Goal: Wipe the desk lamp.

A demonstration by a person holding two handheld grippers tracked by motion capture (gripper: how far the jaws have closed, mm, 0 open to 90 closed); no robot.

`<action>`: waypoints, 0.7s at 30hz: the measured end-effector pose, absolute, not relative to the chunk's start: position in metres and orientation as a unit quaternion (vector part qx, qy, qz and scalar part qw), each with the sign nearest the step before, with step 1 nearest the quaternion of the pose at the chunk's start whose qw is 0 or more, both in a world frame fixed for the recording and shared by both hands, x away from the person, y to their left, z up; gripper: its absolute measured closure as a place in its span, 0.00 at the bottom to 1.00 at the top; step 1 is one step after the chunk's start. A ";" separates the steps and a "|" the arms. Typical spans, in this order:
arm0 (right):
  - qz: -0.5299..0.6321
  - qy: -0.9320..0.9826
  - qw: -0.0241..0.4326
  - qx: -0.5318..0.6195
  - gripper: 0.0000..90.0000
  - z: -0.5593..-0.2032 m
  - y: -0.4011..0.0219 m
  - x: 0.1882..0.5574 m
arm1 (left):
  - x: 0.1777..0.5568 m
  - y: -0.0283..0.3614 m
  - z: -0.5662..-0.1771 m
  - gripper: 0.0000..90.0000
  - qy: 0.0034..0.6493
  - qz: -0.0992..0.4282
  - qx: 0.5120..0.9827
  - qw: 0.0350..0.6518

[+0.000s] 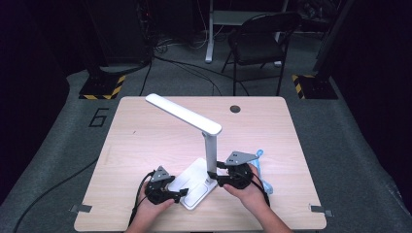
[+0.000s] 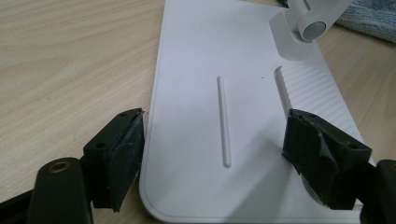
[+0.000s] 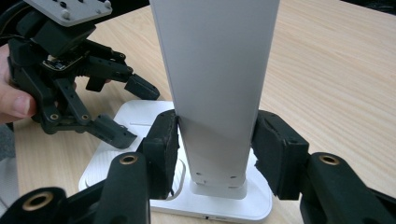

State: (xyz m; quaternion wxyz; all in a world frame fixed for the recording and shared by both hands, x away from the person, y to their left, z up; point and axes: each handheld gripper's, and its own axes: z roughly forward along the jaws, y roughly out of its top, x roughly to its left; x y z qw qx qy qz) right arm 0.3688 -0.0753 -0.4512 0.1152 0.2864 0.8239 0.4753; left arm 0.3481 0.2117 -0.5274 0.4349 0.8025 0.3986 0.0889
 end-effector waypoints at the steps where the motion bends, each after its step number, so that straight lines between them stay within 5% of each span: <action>1: 0.474 0.826 0.114 0.282 0.57 -0.451 -0.073 0.373 | 0.348 0.212 -0.528 0.21 0.403 0.085 0.801 0.435; 21: 0.481 0.820 0.100 0.294 0.57 -0.452 -0.067 0.393 | 0.334 0.205 -0.527 0.17 0.417 0.089 0.801 0.420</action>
